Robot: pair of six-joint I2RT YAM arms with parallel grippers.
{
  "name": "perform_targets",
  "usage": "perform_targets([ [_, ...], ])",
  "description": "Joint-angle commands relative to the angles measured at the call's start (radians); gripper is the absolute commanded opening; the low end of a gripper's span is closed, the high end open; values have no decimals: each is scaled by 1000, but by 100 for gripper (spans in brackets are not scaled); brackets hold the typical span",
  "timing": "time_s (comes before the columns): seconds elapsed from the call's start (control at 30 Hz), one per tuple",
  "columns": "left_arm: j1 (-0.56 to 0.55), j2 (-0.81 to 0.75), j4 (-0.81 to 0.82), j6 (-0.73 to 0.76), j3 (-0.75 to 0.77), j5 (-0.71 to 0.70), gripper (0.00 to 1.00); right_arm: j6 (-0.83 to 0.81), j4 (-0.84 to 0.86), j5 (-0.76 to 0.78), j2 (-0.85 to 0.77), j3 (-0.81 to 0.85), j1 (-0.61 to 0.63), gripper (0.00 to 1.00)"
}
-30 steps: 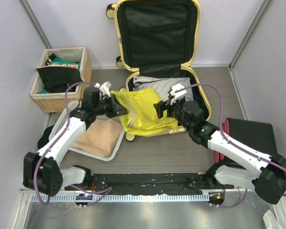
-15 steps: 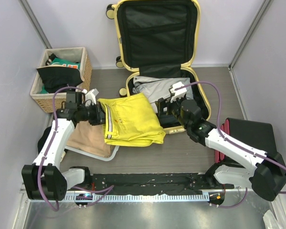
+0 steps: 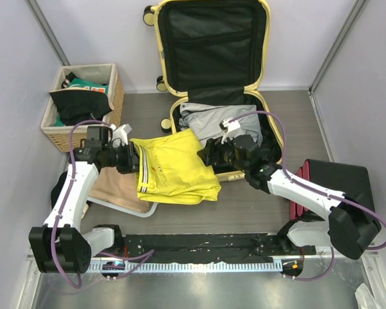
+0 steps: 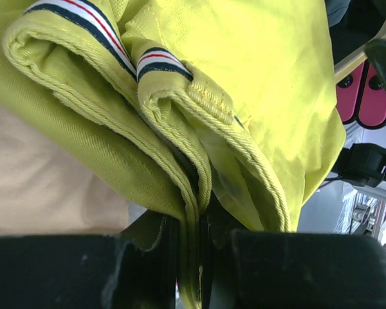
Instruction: Open, take out, and arrange the luggage
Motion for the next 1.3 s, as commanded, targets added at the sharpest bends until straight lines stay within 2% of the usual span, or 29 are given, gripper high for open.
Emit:
perform_targets([
  [0.0,9,-20,-102,25,39,5,0,140,86,-168,31,-30,5,78],
  [0.2,11,-23,-106,30,42,-8,0,195,90,-194,65,-54,22,73],
  [0.3,11,-22,-109,31,48,-16,0,209,93,-198,64,-61,34,60],
  [0.4,11,-20,-114,33,60,-50,0,241,109,-182,36,-76,57,25],
  [0.43,11,-22,-115,34,63,-68,0,252,122,-178,27,-84,66,9],
  [0.47,11,-23,-114,34,75,-108,0,272,138,-170,7,-93,79,3],
  [0.77,11,-8,-54,33,76,-366,0,365,192,-35,37,-107,281,1],
  [1.03,11,44,-16,40,109,-607,0,413,244,-26,160,-42,381,1],
  [1.27,11,156,-33,98,177,-774,0,407,246,-56,283,79,427,1],
])
